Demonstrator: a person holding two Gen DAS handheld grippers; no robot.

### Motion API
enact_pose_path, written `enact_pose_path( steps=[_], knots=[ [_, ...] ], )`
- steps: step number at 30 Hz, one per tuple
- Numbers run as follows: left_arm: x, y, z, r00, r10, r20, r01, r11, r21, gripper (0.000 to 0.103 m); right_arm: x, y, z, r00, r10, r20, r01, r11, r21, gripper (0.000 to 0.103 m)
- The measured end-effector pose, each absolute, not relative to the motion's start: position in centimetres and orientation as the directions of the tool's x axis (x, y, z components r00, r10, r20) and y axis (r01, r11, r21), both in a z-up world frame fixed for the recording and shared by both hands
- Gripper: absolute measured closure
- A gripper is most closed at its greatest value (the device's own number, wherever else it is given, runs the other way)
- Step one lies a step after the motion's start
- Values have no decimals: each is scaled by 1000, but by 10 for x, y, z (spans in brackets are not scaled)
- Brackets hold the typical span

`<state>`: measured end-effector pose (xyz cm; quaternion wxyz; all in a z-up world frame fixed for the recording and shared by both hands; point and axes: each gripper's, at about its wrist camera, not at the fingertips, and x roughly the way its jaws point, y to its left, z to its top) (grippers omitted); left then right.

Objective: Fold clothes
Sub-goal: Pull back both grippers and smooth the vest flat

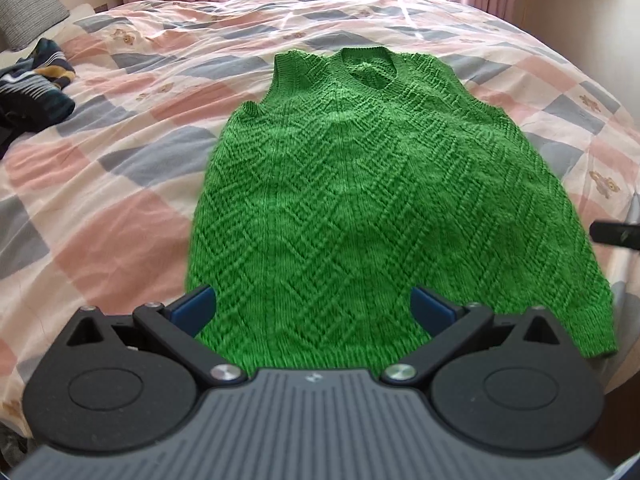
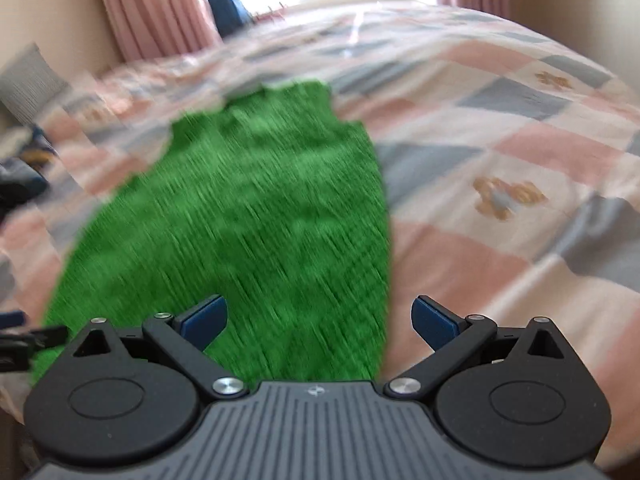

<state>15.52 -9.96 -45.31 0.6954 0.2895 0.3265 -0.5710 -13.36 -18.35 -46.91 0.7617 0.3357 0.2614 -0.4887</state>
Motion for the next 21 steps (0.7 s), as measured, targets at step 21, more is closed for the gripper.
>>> enact_pose_path(
  steps=[21],
  knots=[
    [199, -212, -466, 196, -641, -742, 980, 116, 159, 1, -120, -289, -486, 435, -636, -638, 879, 454, 146, 2]
  ],
)
